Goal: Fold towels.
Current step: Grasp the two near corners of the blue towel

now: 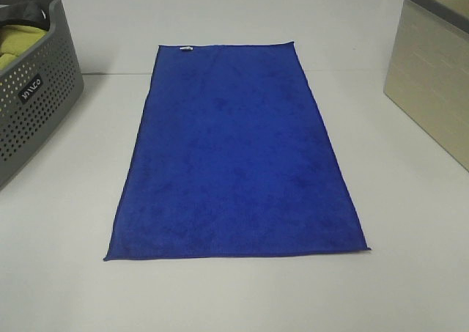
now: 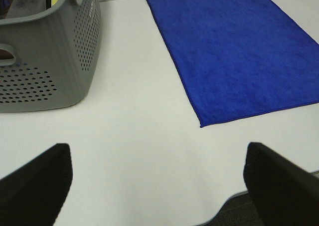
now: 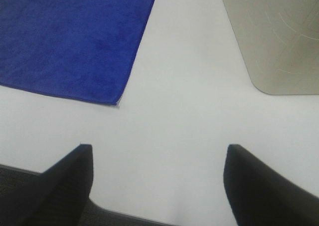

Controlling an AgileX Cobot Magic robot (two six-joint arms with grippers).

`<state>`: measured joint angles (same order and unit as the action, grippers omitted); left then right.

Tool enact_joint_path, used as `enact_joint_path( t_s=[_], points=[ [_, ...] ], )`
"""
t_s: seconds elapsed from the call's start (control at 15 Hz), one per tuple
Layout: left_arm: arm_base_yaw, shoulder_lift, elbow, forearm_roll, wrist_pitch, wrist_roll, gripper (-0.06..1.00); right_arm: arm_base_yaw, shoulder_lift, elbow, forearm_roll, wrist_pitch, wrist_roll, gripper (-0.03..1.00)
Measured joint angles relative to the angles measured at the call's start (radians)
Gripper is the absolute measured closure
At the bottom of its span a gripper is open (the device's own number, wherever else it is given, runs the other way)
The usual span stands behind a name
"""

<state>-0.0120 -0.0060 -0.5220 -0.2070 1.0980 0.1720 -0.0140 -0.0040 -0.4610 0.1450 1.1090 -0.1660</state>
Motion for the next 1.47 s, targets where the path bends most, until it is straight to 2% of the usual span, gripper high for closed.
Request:
enact_joint_path(
  t_s=[1.47],
  points=[
    [0.000, 0.000, 0.000, 0.000, 0.000, 0.000, 0.06, 0.000, 0.000, 0.000, 0.000, 0.000, 0.000, 0.25]
  ],
)
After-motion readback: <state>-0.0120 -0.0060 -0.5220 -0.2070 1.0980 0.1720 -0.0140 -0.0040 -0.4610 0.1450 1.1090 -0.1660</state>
